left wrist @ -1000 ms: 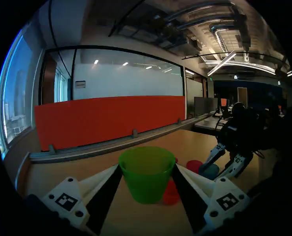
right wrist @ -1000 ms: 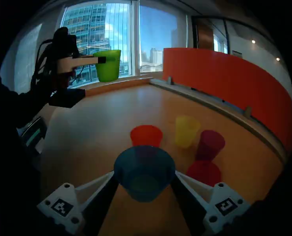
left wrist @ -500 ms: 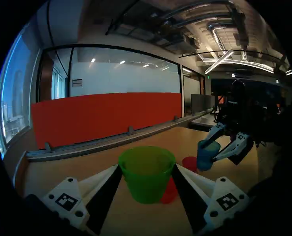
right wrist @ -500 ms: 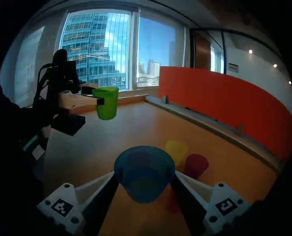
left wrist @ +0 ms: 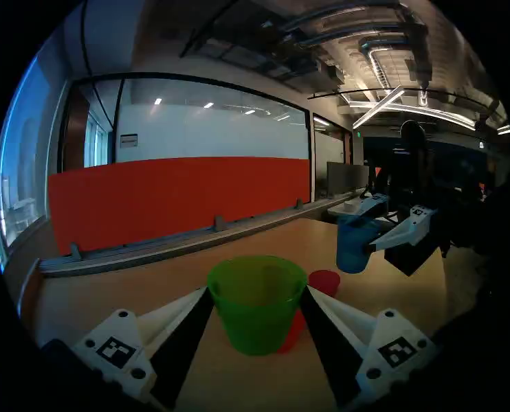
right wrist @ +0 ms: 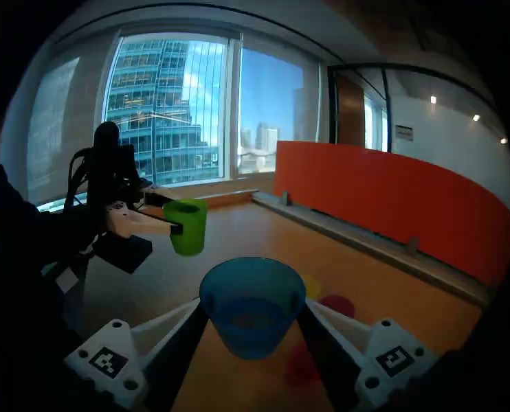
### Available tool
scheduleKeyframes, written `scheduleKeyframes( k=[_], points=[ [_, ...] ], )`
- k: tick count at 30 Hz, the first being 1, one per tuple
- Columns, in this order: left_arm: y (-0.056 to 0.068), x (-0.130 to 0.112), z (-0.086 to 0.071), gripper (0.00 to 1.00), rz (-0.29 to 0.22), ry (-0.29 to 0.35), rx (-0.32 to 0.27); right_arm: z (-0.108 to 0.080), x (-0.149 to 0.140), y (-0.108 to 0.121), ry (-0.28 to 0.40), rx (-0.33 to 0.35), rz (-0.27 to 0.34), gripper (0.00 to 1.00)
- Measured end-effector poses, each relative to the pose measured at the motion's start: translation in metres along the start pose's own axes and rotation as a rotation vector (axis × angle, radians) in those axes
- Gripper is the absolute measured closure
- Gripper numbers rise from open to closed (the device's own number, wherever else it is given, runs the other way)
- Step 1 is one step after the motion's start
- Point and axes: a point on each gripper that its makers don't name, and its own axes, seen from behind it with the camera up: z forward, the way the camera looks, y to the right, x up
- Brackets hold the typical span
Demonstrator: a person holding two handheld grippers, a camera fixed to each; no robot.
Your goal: Pour water
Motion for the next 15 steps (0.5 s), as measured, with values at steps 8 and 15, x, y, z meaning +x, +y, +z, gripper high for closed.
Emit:
scheduleKeyframes(
  k=[8, 15],
  points=[
    [0.007, 0.000, 0.002, 0.14, 0.001, 0.004, -0.017, -0.002, 0.027, -0.002, 0.078, -0.002, -0.005, 0.11],
    [0.013, 0.000, 0.002, 0.14, 0.007, 0.006, -0.033, -0.001, 0.043, -0.004, 0.123, 0.001, -0.008, 0.10]
  ],
)
